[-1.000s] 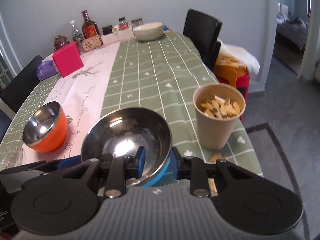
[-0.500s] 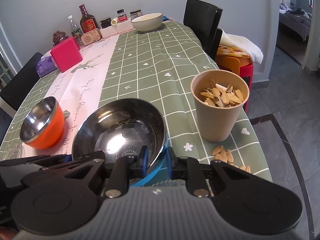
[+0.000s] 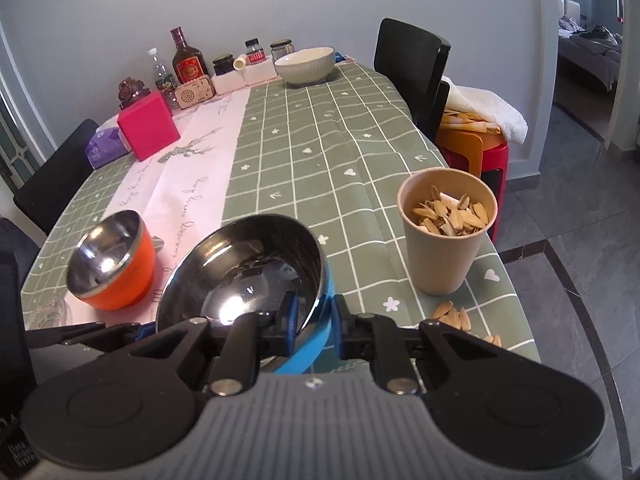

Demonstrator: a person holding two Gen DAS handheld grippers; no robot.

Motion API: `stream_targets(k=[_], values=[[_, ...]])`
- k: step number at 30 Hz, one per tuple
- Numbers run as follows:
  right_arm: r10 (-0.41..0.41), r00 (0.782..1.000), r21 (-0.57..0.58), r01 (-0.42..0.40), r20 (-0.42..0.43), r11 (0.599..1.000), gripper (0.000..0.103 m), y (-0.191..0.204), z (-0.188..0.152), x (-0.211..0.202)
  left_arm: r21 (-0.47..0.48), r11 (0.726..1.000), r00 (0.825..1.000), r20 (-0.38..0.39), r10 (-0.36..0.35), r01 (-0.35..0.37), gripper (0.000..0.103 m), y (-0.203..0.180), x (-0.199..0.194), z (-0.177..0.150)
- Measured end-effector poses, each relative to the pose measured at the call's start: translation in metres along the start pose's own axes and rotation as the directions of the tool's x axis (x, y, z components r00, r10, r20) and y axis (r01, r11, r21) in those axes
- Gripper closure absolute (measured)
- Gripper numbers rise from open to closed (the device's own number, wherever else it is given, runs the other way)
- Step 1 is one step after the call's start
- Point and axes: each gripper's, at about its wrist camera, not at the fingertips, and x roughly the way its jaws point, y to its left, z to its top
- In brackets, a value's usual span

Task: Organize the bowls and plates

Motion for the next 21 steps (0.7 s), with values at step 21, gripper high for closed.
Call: stream_targets(k=[21], values=[[0.242, 0.969, -0.135, -0.245, -0.038, 0.96, 0.086, 0.101, -0.099, -0.143, -0.215, 0.973, 0.997, -0.018, 0.078, -0.08, 0.084, 0.1, -0.159, -0.131]])
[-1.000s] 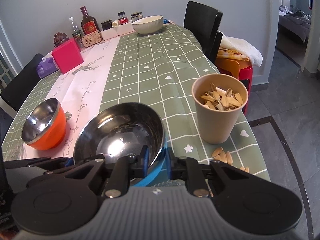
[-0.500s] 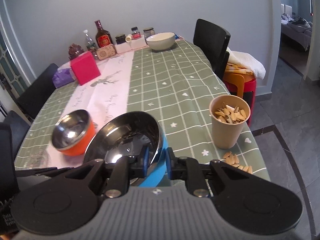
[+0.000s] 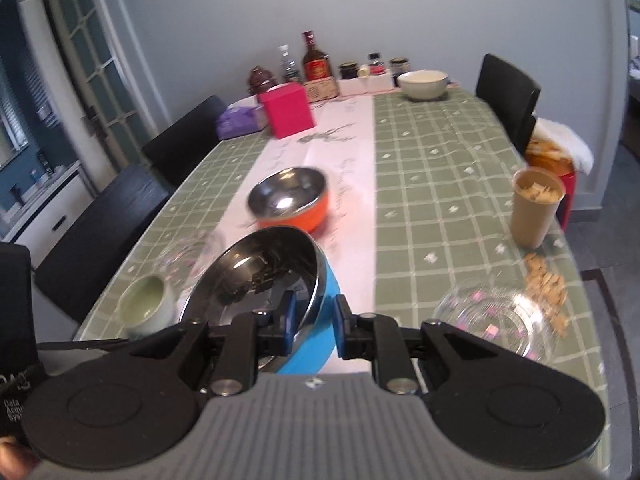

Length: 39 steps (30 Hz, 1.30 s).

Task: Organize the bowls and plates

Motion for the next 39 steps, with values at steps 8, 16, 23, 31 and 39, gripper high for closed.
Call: stream_targets(k=[8, 16, 23, 31, 39], values=[[0.073, 0.989, 0.073, -0.064, -0.128, 0.995, 0.086, 0.014, -0.071, -0.003, 0.087, 0.994, 0.997, -0.028, 0.071, -0.069, 0.083, 0.017, -0.017, -0.068], [0.05, 0.986, 0.078, -0.037, -0.16, 0.996, 0.086, 0.02, -0.113, 0.001, 0.105, 0.993, 0.997, -0.057, 0.059, -0.053, 0.083, 0.028, -0.005, -0.099], [0.041, 0.988, 0.018, -0.039, -0.148, 0.999, 0.086, 0.041, -0.117, 0.008, 0.068, 0.993, 0.995, -0.028, 0.095, -0.093, 0.083, 0.046, -0.011, -0.108], [0.074, 0.981, -0.011, -0.077, -0.181, 0.997, 0.086, 0.075, -0.122, 0.028, -0.004, 0.988, 0.988, -0.006, 0.154, -0.154, 0.083, 0.082, -0.017, -0.107], [0.096, 0.976, -0.046, -0.107, -0.196, 0.993, 0.085, 0.107, -0.124, 0.042, -0.082, 0.984, 0.988, -0.027, 0.155, -0.157, 0.083, 0.118, -0.015, -0.109]])
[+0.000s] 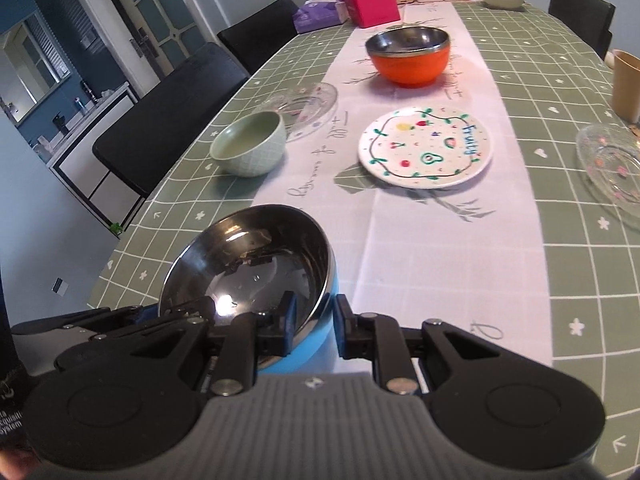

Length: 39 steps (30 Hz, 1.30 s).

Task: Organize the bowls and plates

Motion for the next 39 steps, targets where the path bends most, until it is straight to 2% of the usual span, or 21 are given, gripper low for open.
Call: stream_targets(k=[6, 12, 16, 20, 21, 22, 23, 25, 26, 27, 28, 29, 31, 34, 39], values=[[0.015, 1.0, 0.004, -0.015, 0.013, 1.0, 0.085, 0.007, -0.001, 0.007, 0.015, 0.999, 0.999, -0.001, 0.032, -0.032, 0.083, 0.004, 0.005, -0.004], [0.014, 1.0, -0.017, -0.014, 0.027, 1.0, 0.086, 0.014, -0.002, 0.01, -0.003, 1.0, 1.0, -0.007, 0.026, -0.026, 0.083, 0.012, 0.007, -0.004], [0.037, 0.998, -0.02, -0.037, 0.046, 0.999, 0.083, 0.016, -0.003, 0.008, 0.005, 0.999, 0.999, 0.008, 0.031, -0.031, 0.082, 0.014, 0.006, -0.004], [0.019, 0.997, -0.061, -0.015, 0.077, 0.998, 0.08, 0.02, -0.005, 0.006, 0.014, 1.0, 0.999, 0.041, 0.025, -0.026, 0.082, 0.016, 0.001, -0.003], [0.014, 0.996, -0.064, -0.008, 0.093, 0.998, 0.079, 0.02, -0.006, 0.005, 0.017, 0.999, 0.998, 0.052, 0.035, -0.036, 0.077, 0.015, -0.001, -0.003], [0.01, 0.995, -0.067, -0.003, 0.104, 0.998, 0.075, 0.02, -0.006, 0.003, 0.023, 0.999, 0.997, 0.06, 0.044, -0.046, 0.071, 0.015, -0.002, -0.003], [0.004, 0.994, -0.066, 0.003, 0.111, 0.998, 0.064, 0.02, -0.006, 0.002, 0.029, 0.998, 0.996, 0.068, 0.052, -0.054, 0.067, 0.014, -0.003, -0.003], [-0.005, 0.992, -0.068, 0.013, 0.125, 0.998, 0.051, 0.018, -0.006, -0.001, 0.04, 0.998, 0.996, 0.075, 0.054, -0.057, 0.051, 0.015, -0.003, -0.003], [-0.011, 0.991, -0.069, 0.02, 0.132, 0.997, 0.042, 0.017, -0.006, -0.003, 0.039, 0.998, 0.996, 0.072, 0.055, -0.057, 0.047, 0.015, -0.003, -0.002], [-0.024, 0.99, -0.07, 0.034, 0.139, 0.997, 0.038, 0.017, -0.006, -0.004, 0.034, 0.998, 0.996, 0.069, 0.055, -0.058, 0.04, 0.017, -0.003, -0.001], [-0.041, 0.989, -0.072, 0.052, 0.143, 0.996, 0.028, 0.016, -0.006, -0.006, 0.026, 0.998, 0.996, 0.066, 0.056, -0.058, 0.035, 0.019, -0.002, -0.001], [-0.06, 0.988, -0.077, 0.071, 0.139, 0.994, 0.016, 0.016, -0.005, -0.007, 0.018, 0.998, 0.996, 0.065, 0.056, -0.057, 0.033, 0.021, -0.002, 0.0], [-0.065, 0.99, -0.086, 0.076, 0.124, 0.993, 0.007, 0.014, -0.004, -0.009, 0.005, 0.998, 0.996, 0.07, 0.057, -0.058, 0.032, 0.025, -0.003, 0.001], [-0.039, 0.995, -0.119, 0.05, 0.094, 0.992, 0.003, 0.014, -0.004, -0.01, -0.006, 0.999, 0.996, 0.076, 0.05, -0.049, 0.032, 0.028, -0.005, 0.002], [0.014, 0.996, -0.146, -0.001, 0.085, 0.989, 0.003, 0.014, -0.007, -0.012, -0.009, 0.999, 0.996, 0.084, 0.032, -0.032, 0.032, 0.03, -0.01, 0.002]])
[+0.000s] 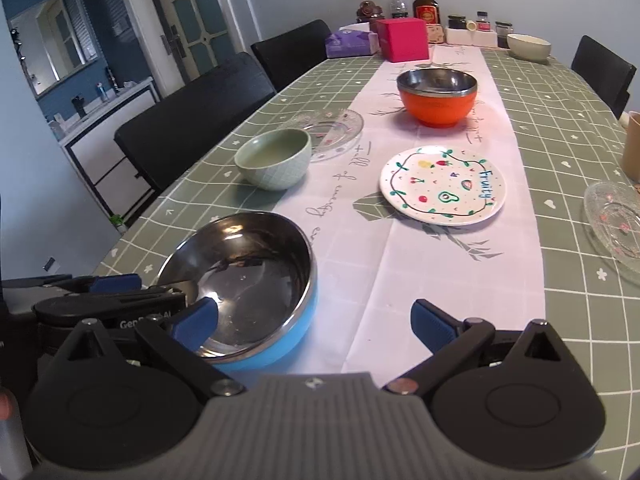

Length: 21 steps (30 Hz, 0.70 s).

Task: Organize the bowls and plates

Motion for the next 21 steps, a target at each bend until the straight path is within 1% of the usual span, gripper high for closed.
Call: stream_targets(k=[3, 5, 6, 8, 9, 11, 12, 13, 14, 16, 17, 19, 21], values=[[0.013, 0.999, -0.001, -0.013, 0.031, 1.0, 0.003, 0.0, -0.003, -0.002, 0.003, 1.0, 1.0, 0.009, 0.004, -0.004, 0.032, 0.0, -0.003, 0.0], [-0.014, 0.998, -0.015, 0.015, 0.066, 1.0, 0.003, 0.003, -0.005, -0.005, -0.002, 1.0, 1.0, 0.016, 0.003, -0.003, 0.032, 0.001, -0.005, 0.001], [-0.043, 0.995, -0.025, 0.045, 0.093, 0.999, 0.003, 0.006, -0.005, -0.007, -0.005, 1.0, 1.0, 0.018, 0.003, -0.003, 0.032, 0.002, -0.006, 0.001], [-0.103, 0.979, -0.015, 0.107, 0.178, 0.994, 0.003, 0.012, -0.005, -0.017, -0.015, 1.0, 1.0, 0.022, 0.005, -0.005, 0.032, 0.003, -0.008, 0.003], [-0.133, 0.964, 0.01, 0.134, 0.232, 0.991, 0.003, 0.013, -0.005, -0.023, -0.023, 1.0, 1.0, 0.023, 0.012, -0.011, 0.032, 0.004, -0.009, 0.004], [-0.155, 0.944, 0.035, 0.151, 0.291, 0.988, 0.003, 0.016, -0.005, -0.034, -0.033, 0.999, 0.999, 0.031, 0.026, -0.025, 0.032, 0.006, -0.012, 0.005], [-0.146, 0.94, 0.032, 0.143, 0.308, 0.989, 0.003, 0.017, -0.004, -0.038, -0.038, 0.999, 0.999, 0.04, 0.027, -0.025, 0.032, 0.007, -0.014, 0.006], [-0.136, 0.939, 0.033, 0.132, 0.317, 0.991, 0.003, 0.017, -0.003, -0.041, -0.042, 0.999, 0.999, 0.044, 0.026, -0.024, 0.032, 0.008, -0.016, 0.007], [-0.145, 0.938, 0.053, 0.135, 0.314, 0.989, 0.003, 0.016, -0.001, -0.042, -0.047, 0.999, 0.999, 0.047, 0.022, -0.02, 0.032, 0.009, -0.018, 0.009], [-0.189, 0.935, 0.127, 0.157, 0.302, 0.979, 0.003, 0.01, 0.003, -0.043, -0.062, 0.998, 0.999, 0.043, 0.007, -0.004, 0.032, 0.011, -0.019, 0.014], [-0.189, 0.935, 0.15, 0.15, 0.301, 0.977, 0.003, 0.007, 0.004, -0.044, -0.068, 0.998, 0.999, 0.041, 0.003, -0.001, 0.032, 0.012, -0.021, 0.017], [-0.154, 0.939, 0.146, 0.114, 0.306, 0.983, 0.003, 0.0, 0.008, -0.045, -0.078, 0.997, 0.999, 0.047, 0.004, 0.0, 0.032, 0.013, -0.025, 0.022], [-0.081, 0.951, 0.103, 0.052, 0.297, 0.993, 0.003, -0.005, 0.015, -0.05, -0.076, 0.997, 0.998, 0.065, 0.007, -0.002, 0.032, 0.012, -0.031, 0.028]])
